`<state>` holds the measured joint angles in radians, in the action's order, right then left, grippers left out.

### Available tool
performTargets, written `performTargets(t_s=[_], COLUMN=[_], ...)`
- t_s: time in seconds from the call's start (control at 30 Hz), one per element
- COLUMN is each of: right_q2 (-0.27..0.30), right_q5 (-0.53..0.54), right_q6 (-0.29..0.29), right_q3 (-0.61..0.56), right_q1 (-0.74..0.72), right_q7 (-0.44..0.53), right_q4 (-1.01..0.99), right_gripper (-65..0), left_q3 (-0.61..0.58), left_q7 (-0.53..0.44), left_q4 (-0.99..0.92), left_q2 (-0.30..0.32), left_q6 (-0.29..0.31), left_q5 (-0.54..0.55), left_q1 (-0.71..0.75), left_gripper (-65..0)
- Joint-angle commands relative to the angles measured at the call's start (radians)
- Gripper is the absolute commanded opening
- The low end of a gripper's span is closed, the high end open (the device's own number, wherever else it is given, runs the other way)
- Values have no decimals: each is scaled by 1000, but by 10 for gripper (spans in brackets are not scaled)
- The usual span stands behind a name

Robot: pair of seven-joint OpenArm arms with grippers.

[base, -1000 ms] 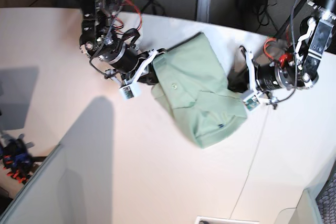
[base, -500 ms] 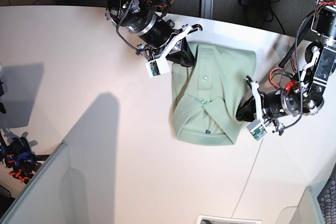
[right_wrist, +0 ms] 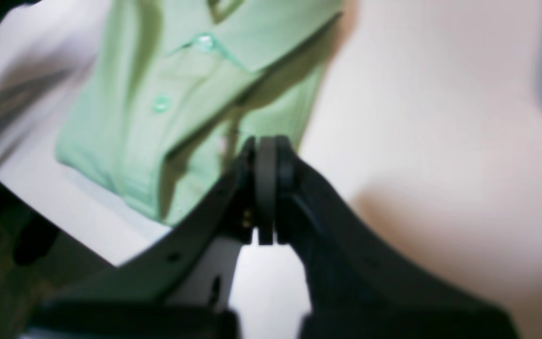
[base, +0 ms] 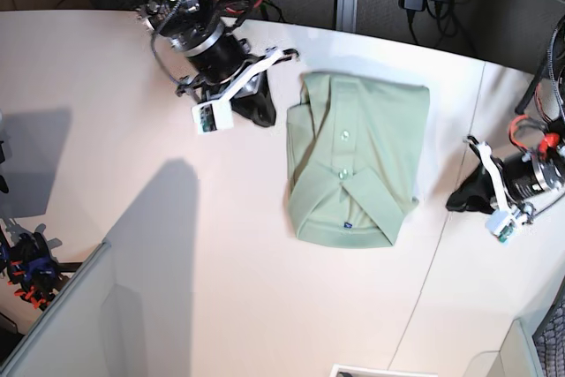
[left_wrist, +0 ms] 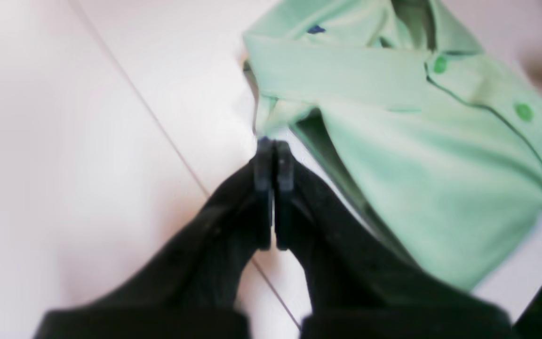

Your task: Fold the T-shirt properly

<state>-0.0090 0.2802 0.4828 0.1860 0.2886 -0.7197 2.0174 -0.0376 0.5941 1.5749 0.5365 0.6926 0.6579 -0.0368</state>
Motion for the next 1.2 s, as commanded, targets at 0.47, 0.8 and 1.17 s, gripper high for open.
performTargets(t_s=[0.47,0.8,1.17], right_q2=[128,122,122], right_q5=[237,262,350], right_q6=[4,4,4], right_q3=[389,388,430], right_q1=[265,309,539], right_q7=[19,-38,-45], right_q4=[77,72,73], right_gripper=[-650,-650,-650], left_q3=[229,229,229], left_q7=[19,50,61], left_q4=[343,356,454], left_q2=[23,-15,-16], left_q6=[6,6,6], left_q5=[132,148,141], left_q1=[376,443,741], left_gripper=[-650,-650,-650])
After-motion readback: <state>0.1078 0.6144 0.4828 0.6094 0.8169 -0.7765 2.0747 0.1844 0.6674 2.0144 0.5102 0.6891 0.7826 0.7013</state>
